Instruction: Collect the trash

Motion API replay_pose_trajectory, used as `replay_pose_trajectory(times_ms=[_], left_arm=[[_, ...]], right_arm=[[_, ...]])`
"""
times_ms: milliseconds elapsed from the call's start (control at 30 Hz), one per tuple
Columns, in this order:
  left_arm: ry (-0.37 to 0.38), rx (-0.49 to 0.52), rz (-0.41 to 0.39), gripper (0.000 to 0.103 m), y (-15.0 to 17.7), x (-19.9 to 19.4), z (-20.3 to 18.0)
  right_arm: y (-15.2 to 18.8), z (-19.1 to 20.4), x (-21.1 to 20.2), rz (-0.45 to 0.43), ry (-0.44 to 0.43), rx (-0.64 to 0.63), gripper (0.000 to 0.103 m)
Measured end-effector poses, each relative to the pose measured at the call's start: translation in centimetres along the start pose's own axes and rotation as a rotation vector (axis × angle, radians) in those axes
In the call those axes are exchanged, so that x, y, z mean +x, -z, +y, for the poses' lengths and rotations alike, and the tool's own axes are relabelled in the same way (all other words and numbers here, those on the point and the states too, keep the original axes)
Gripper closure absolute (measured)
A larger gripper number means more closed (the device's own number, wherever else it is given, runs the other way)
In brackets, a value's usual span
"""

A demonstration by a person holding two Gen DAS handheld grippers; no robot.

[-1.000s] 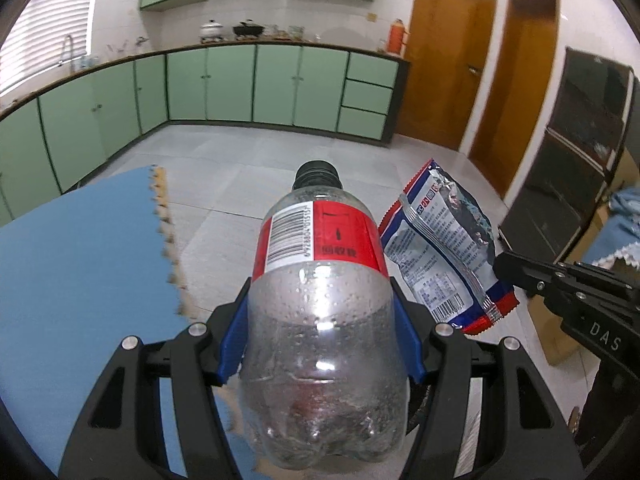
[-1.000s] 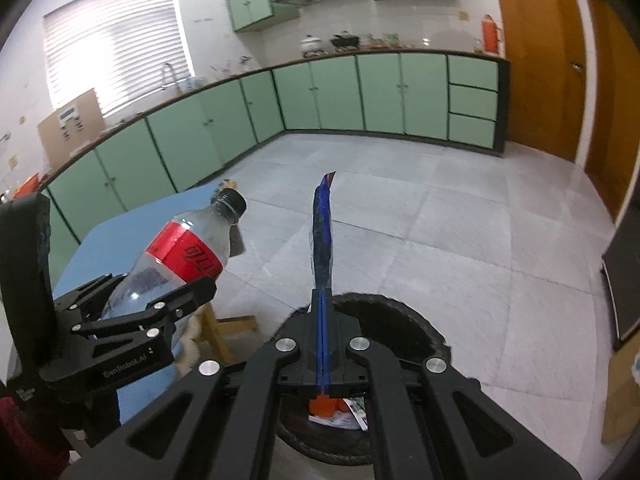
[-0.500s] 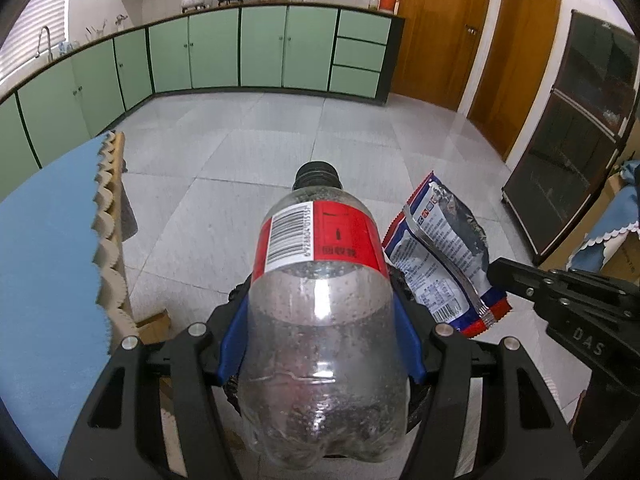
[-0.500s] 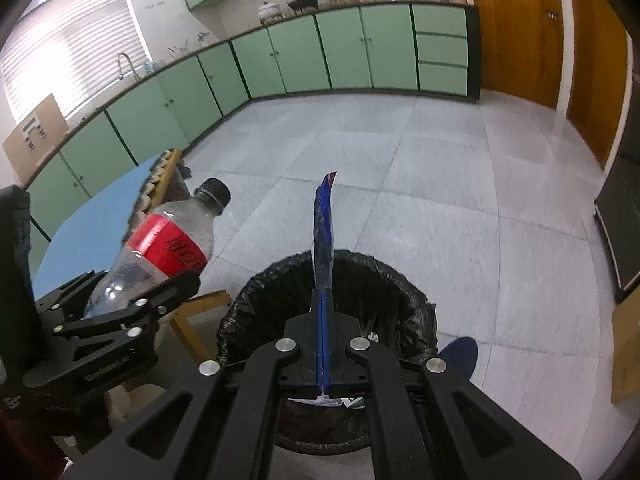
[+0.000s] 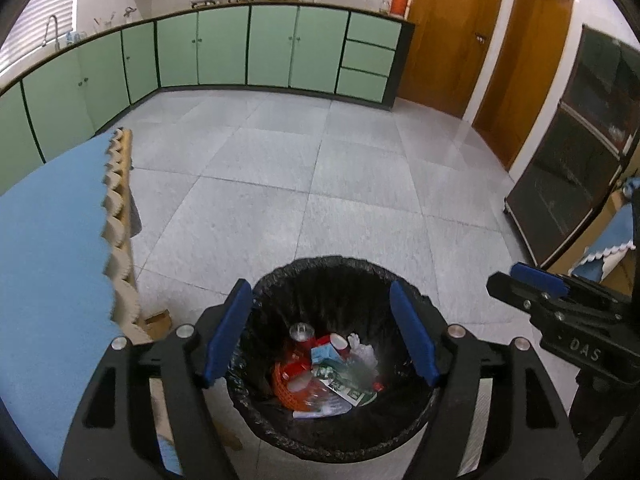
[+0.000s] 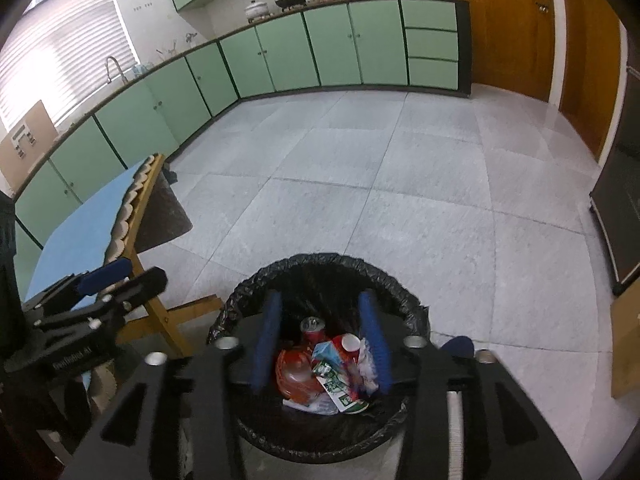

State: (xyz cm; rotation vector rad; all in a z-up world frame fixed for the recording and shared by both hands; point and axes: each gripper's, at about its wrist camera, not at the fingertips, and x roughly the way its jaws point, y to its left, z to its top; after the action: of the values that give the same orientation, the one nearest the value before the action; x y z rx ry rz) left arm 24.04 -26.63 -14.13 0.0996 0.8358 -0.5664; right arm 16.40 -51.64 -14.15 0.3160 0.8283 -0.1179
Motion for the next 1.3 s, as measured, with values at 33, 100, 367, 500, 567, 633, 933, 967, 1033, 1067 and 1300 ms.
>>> replay_pose_trajectory(times_ms=[33,100,367,500,567,633,933,967,1033,1067,1300], left_arm=[[-0.001,-0.005,-0.014,0.031,-0.2,-0.7,0.3],[-0.005,-0.009,-0.039,0.03,-0.3,-1.9,0.4],[-0.028,-0.03,-0.11,0.024,-0.1,-8.0,2.5],[-0.044,-0.044,-0.137,0.021,0.4,-10.9,3.3],[-0.048,-0.057,-0.147,0.02,0.8,-12.6,3.6],[-0.05,-0.064,-0.166,0.019,1.2,-14.1,3.9],[-0.062,-0.086,-0.242,0.015,2.9,-20.2,4.5],[-0.07,-0.083,-0.253,0.015,3.0,-21.0,4.5],[-0.083,-0.083,-0.272,0.015,3.3,-22.2,4.5],[-0.088,-0.082,-0.278,0.015,3.4,-22.8,4.5],[-0.115,-0.064,-0.293,0.014,5.0,-26.2,4.1]], right_arm=[[-0.1,0.0,-0.4,-0.011,0.001,0.001,0.041],[-0.3,0.4,-1.5,-0.032,0.003,-0.001,0.034],[-0.9,2.7,-6.2,-0.119,-0.021,-0.033,0.012],[-0.7,4.4,-8.5,-0.147,-0.063,-0.049,0.006],[-0.5,5.4,-9.7,-0.165,-0.083,-0.054,0.006],[-0.3,6.2,-10.5,-0.175,-0.098,-0.057,0.006],[1.7,10.3,-15.6,-0.233,-0.135,-0.101,0.006],[1.8,10.6,-16.0,-0.238,-0.14,-0.104,0.006],[2.1,11.1,-17.0,-0.248,-0.148,-0.109,0.006],[2.2,11.4,-17.5,-0.254,-0.15,-0.112,0.006],[3.1,13.0,-20.1,-0.288,-0.154,-0.152,0.006]])
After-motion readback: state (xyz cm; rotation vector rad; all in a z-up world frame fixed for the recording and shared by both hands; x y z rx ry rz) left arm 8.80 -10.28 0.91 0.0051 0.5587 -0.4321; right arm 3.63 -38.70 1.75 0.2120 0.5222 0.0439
